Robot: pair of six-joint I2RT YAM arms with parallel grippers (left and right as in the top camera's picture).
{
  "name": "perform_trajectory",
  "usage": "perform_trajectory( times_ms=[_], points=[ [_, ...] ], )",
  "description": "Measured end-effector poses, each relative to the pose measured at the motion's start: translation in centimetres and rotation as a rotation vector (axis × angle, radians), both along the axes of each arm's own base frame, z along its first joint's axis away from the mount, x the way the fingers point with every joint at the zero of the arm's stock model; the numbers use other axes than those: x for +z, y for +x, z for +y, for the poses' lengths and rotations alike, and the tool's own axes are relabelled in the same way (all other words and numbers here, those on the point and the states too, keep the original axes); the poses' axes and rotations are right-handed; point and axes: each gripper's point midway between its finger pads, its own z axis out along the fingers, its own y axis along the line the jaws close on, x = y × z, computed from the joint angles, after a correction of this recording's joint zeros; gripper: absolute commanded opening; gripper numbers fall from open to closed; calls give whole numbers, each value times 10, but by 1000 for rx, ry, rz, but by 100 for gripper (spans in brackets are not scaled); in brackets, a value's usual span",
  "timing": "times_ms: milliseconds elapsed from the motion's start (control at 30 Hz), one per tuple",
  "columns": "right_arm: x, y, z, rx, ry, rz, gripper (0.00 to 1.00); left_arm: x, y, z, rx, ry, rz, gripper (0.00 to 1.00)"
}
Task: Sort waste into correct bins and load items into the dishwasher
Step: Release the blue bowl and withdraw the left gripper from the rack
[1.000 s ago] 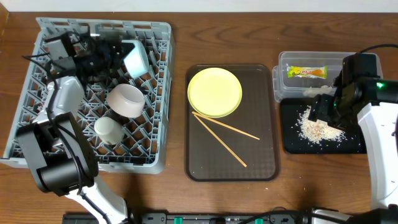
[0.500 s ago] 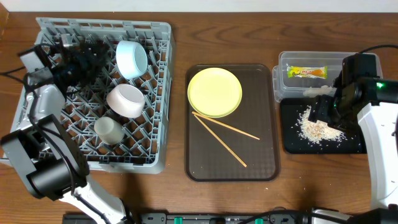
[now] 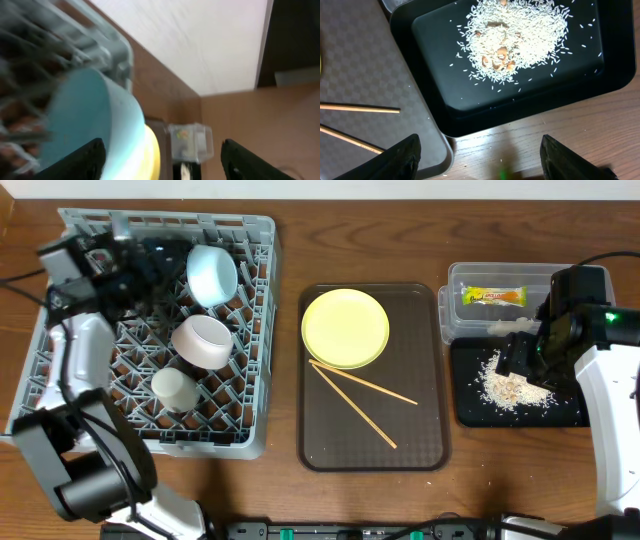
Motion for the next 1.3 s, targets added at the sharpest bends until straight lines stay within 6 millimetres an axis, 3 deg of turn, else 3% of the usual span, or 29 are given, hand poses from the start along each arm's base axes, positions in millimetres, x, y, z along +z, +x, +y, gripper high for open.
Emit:
perform_trajectory(
  times_ms=[200,333,467,867,1167,1300],
  points=[
    [0,0,0,0,0,1,74,-25,-7,-52,-90,80,74,70],
    [0,-1,0,0,1,3,74,-42,-6,-60,-70,179,107,68],
    [0,-1,0,0,1,5,74,-50,1,-47,-10,254,111,67],
    [0,-1,0,0,1,5,74,-61,7,7,123,392,112,79],
    [0,-2,0,0,1,8,74,-63,4,52,214,420,125,89],
    [0,-2,0,0,1,8,74,-54,-3,62,243,425,130,92]
  ],
)
